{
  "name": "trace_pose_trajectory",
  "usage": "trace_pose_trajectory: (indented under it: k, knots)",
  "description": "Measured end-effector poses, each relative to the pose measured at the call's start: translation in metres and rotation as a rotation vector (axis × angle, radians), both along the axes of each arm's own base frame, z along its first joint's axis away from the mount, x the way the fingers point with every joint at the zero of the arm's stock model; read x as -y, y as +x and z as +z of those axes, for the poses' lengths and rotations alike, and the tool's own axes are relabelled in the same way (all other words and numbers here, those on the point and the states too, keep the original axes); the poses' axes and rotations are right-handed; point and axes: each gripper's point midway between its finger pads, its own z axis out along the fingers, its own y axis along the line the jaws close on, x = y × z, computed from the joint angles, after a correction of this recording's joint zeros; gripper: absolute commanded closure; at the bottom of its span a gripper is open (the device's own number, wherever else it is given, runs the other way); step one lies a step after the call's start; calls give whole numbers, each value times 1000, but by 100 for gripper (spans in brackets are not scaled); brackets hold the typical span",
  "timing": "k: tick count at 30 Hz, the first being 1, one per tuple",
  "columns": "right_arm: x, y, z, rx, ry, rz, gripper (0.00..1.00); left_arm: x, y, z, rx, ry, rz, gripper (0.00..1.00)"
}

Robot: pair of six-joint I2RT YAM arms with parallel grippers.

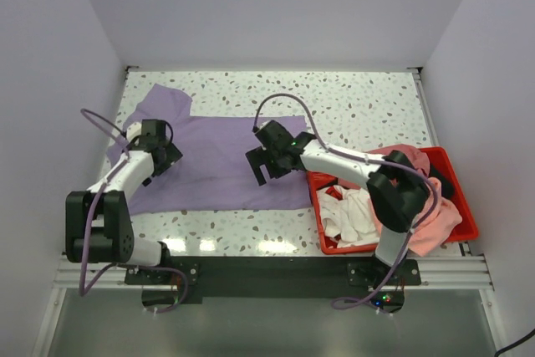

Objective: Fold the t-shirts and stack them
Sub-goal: Fold the tshirt

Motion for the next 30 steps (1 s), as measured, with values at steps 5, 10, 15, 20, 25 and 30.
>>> trace_pose_trajectory:
  k: [5,10,15,20,25,30]
  knots:
    - [2,-12,-49,-96,-81,-60,1,-5,-16,-11,24,-22,37,0]
    - [10,-18,-62,-114,-103,-112,1,-9,-20,-20,51,-27,72,0]
    - [6,-21,-64,-90,-100,-126,1,-17,-36,-37,22,-20,111,0]
    - [2,-34,-64,-70,-91,-120,1,-19,-37,-37,66,-18,129,0]
    - [2,-51,-64,-67,-90,-110,1,-21,-40,-36,107,-23,151,0]
    - [5,-60,-64,-67,-90,-112,1,-23,-48,-35,124,-39,195,0]
